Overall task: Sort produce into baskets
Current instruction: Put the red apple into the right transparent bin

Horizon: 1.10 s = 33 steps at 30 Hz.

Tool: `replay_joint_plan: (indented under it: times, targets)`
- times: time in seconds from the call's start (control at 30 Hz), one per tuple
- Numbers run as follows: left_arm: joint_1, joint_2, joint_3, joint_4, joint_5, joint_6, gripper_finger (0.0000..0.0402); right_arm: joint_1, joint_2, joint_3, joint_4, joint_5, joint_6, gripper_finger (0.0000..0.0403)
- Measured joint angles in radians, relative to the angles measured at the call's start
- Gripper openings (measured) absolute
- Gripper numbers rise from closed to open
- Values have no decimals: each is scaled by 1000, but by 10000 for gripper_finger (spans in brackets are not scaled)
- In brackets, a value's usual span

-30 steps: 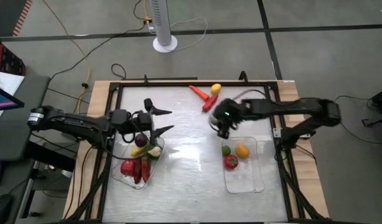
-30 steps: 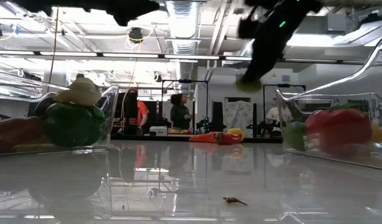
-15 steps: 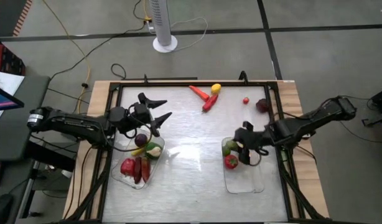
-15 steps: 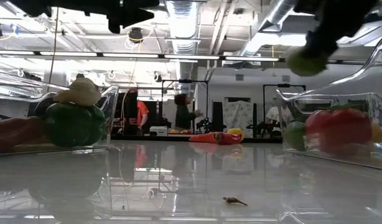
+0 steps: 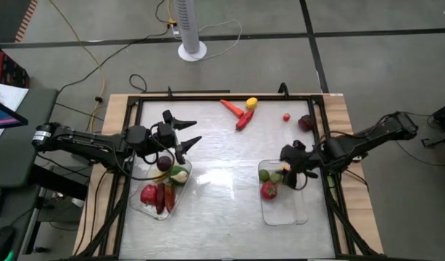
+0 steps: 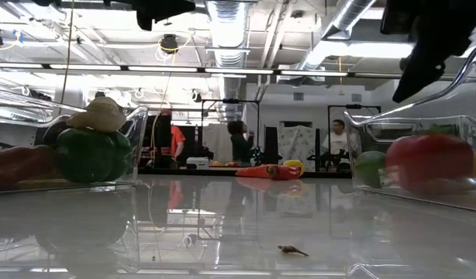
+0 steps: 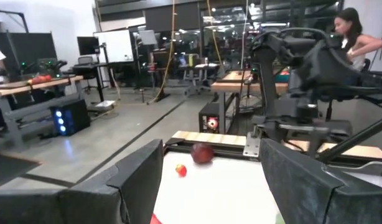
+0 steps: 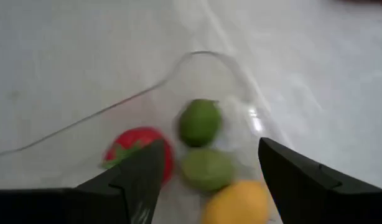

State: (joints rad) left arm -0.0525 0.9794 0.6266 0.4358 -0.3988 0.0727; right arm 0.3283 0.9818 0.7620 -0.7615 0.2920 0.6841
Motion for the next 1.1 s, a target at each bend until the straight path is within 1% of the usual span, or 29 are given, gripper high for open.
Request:
replay_joint_plan:
  times: [0.17, 0.27, 0.33, 0.47, 0.6, 0.73, 0.83, 0.9, 1.0, 1.1]
  targets:
    - [8, 2, 0, -1, -1, 13, 254, -160, -30, 0, -74, -1, -80, 287]
    - [8, 2, 0, -1, -1, 23, 254, -296, -23, 0, -110, -1, -172, 287]
    - [8, 2, 0, -1, -1, 28, 254, -392, -11, 1, -103, -3, -243, 287]
    - [8, 2, 0, -4, -1, 40, 254, -576, 17, 1, -90, -57, -373, 287]
    - [8, 2, 0, -12, 5, 47, 254, -718, 61, 1, -94, -94, -482, 288]
    - [8, 2, 0, -13, 10, 58, 254, -800, 125, 1, -79, -108, -583, 303]
    - [8, 2, 0, -20, 21, 60, 254, -840, 184, 2, -59, -108, -652, 329]
    - [8, 2, 0, -24, 26, 69, 254, -868, 231, 17, -63, -102, -664, 352]
    - [8, 2, 0, -26, 26, 80, 254, -912, 310, 68, -120, -20, -616, 383]
    - [8, 2, 0, -17, 27, 90, 254, -962, 398, 137, -214, 54, -545, 397]
